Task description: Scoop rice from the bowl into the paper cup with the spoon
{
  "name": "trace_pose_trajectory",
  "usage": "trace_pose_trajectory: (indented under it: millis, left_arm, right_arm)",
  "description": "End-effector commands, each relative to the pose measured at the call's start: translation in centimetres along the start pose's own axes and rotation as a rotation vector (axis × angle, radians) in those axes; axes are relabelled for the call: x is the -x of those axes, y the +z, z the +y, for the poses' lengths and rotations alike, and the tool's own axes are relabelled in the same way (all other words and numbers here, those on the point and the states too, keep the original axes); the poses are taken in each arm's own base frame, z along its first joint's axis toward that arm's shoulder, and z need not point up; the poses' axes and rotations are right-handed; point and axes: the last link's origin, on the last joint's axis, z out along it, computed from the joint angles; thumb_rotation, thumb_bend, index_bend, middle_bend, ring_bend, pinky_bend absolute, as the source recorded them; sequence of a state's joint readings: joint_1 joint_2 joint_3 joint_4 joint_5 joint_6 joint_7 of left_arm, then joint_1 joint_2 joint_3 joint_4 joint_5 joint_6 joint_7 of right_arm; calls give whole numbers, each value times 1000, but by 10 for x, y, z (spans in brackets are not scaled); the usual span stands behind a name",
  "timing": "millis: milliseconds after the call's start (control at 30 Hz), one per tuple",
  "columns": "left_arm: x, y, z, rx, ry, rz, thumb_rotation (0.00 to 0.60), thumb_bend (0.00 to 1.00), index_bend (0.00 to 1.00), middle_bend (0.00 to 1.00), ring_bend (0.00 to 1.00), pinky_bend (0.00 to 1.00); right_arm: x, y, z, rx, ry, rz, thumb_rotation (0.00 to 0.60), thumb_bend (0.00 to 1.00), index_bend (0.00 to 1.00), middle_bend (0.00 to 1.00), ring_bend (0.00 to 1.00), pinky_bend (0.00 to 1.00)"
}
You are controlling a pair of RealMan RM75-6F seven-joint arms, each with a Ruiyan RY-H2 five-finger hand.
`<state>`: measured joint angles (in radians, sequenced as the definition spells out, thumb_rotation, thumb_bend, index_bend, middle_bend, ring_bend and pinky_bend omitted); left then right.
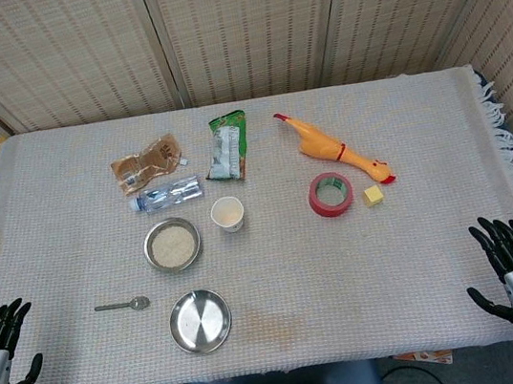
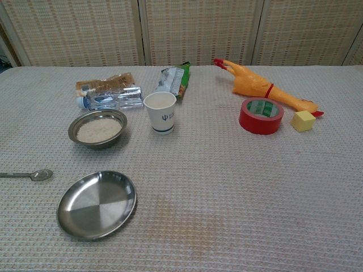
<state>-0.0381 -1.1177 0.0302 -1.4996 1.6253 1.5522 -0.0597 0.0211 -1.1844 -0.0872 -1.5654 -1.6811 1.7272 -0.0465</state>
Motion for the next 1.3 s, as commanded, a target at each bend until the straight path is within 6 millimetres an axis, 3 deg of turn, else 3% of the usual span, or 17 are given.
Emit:
trace_pose_trajectory:
  millis: [33,133,200,267,333,467,567,633,900,1300]
  left_arm:
    - [3,3,3,-4,-10,-4,600,392,0,0,0,86]
    - [6,8,12,36,-30,-10,600,395,0,0,0,120]
    - [8,14,18,45,-29,25,600,401,0,27,11,200]
    - [13,24,24,7,-47,96,600,410,18,259,218,502]
    - [20,33,29,-16,-50,114,600,409,60,480,449,733]
    - [29,45,39,11,41,70,600,406,150,811,804,985]
    - [35,54,49,42,94,52,600,406,248,969,955,1000]
    - [40,59,54,56,99,25,600,405,302,998,994,1000]
    - [63,76,61,90,148,-69,600,405,354,1000,1000,1000]
    - [98,93,70,112,232,-60,600,399,405,1000,1000,1000]
  right_arm:
    - [1,0,0,6,5,-11,600,119,0,0,0,0]
    - [-2,-1,-1,-6,17,3,600,119,0,0,0,0]
    - [-4,-2,-1,-18,9,9,600,119,0,0,0,0]
    - [-3,-2,0,-33,-1,1,600,119,0,0,0,0]
    - [-3,-2,2,-35,-7,-5,600,119,0,0,0,0]
    - [-6,-2,2,-41,11,12,600,119,0,0,0,0]
    - [-8,-4,3,-41,14,17,600,118,0,0,0,0]
    - [-8,-5,3,-40,16,17,600,118,0,0,0,0]
    - [-6,-3,1,-37,7,27,600,119,0,0,0,0]
    - [6,1,-1,-20,-5,-19,600,118,0,0,0,0]
